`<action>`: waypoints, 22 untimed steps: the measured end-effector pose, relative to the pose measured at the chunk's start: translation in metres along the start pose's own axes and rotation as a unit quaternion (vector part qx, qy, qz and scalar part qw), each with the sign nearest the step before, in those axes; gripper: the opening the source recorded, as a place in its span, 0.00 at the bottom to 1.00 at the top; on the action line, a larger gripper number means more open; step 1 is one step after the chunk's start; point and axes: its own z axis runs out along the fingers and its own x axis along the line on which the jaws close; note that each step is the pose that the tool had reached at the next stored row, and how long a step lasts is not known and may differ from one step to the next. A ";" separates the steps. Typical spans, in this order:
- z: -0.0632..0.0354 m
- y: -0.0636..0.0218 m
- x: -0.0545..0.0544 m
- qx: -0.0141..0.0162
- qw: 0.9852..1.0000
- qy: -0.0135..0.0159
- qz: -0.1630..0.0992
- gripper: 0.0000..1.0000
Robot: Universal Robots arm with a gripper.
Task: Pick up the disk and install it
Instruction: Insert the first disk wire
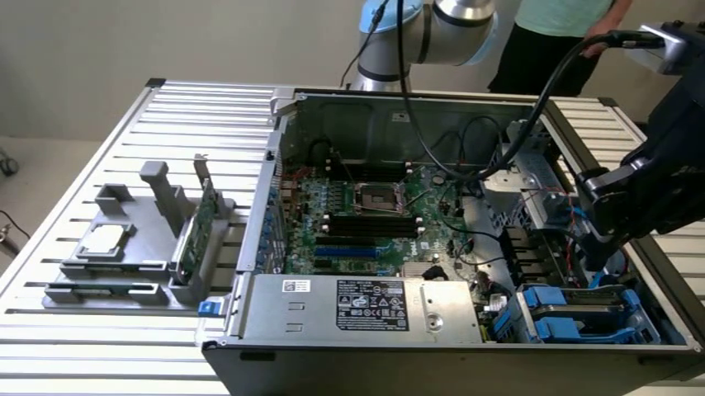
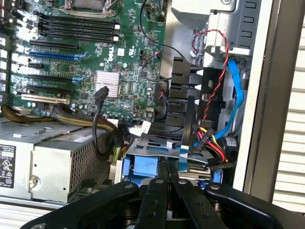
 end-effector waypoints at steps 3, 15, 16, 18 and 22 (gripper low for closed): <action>-0.0010 0.0009 -0.002 0.000 1.000 -0.001 0.004 0.11; -0.0041 0.0076 -0.014 0.000 1.000 -0.004 0.018 0.11; -0.0041 0.0080 -0.016 0.000 1.000 -0.004 0.019 0.11; -0.0043 0.0080 -0.020 0.000 1.000 -0.004 0.021 0.11; -0.0036 0.0077 -0.023 0.001 1.000 -0.008 0.025 0.11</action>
